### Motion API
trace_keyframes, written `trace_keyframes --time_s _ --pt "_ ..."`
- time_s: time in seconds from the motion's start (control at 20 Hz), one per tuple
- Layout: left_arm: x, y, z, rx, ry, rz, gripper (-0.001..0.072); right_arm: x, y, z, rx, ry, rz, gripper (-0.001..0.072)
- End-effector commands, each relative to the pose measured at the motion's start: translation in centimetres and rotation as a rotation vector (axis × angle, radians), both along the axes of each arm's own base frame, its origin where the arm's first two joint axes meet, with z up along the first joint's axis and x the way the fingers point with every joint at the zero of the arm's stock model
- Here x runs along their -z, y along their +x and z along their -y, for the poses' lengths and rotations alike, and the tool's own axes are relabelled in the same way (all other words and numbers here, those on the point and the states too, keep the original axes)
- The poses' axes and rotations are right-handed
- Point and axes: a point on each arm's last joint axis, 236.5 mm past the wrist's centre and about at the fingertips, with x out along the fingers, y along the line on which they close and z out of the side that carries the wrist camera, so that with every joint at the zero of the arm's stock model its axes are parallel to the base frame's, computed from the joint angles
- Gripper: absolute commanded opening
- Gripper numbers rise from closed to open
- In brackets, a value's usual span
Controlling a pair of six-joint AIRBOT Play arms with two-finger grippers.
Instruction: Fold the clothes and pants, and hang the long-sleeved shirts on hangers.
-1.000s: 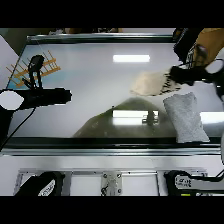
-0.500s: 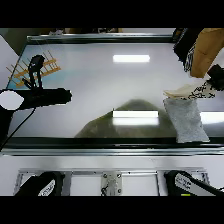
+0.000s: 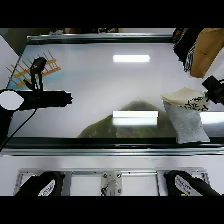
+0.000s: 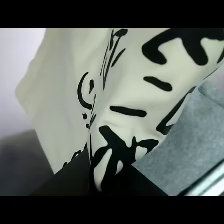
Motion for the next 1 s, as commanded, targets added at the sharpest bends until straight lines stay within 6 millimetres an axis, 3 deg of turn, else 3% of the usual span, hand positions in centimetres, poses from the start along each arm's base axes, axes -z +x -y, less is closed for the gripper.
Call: trace_keyframes --time_s 0.0,0.3,0.5,0.55,0.6,0.65,0.7,0.8,0.95 --pt "0.6 -0.8 0.0 0.024 0.014 -0.034 0.0006 1.9 -3.3 0.0 0.054 -0.047 -0.147 0.0010" --pt "0.9 -1.4 0.0 0.042 0.025 -0.053 0.0006 5.0 -5.8 -0.3 0.088 -0.023 -0.267 0.0011" --pt "0.9 -1.4 0.0 0.043 0.025 -0.053 0.0006 6.0 -6.4 -0.3 0.087 -0.022 -0.297 0.0023" --pt "0.9 -1.4 0.0 0.043 0.025 -0.053 0.0006 6.0 -6.4 -0.3 0.086 -0.022 -0.296 0.0056" --pt "0.9 -1.4 0.0 0.043 0.025 -0.052 0.0006 6.0 -6.3 -0.4 0.085 -0.021 -0.293 0.0319" --pt "0.9 -1.4 0.0 0.043 0.025 -0.053 0.0006 6.0 -6.3 -0.4 0.084 -0.020 -0.294 0.0648" --pt "0.9 -1.4 0.0 0.043 0.025 -0.054 0.0006 6.0 -6.3 -0.5 0.076 -0.019 -0.294 0.0715" --pt "0.9 -1.4 0.0 0.043 0.025 -0.054 0.0006 5.8 -5.7 -0.8 0.032 -0.016 -0.274 0.0715" --pt "0.9 -1.4 0.1 0.043 0.024 -0.054 0.0006 2.8 -1.1 -4.1 -0.145 -0.013 -0.025 0.0715"
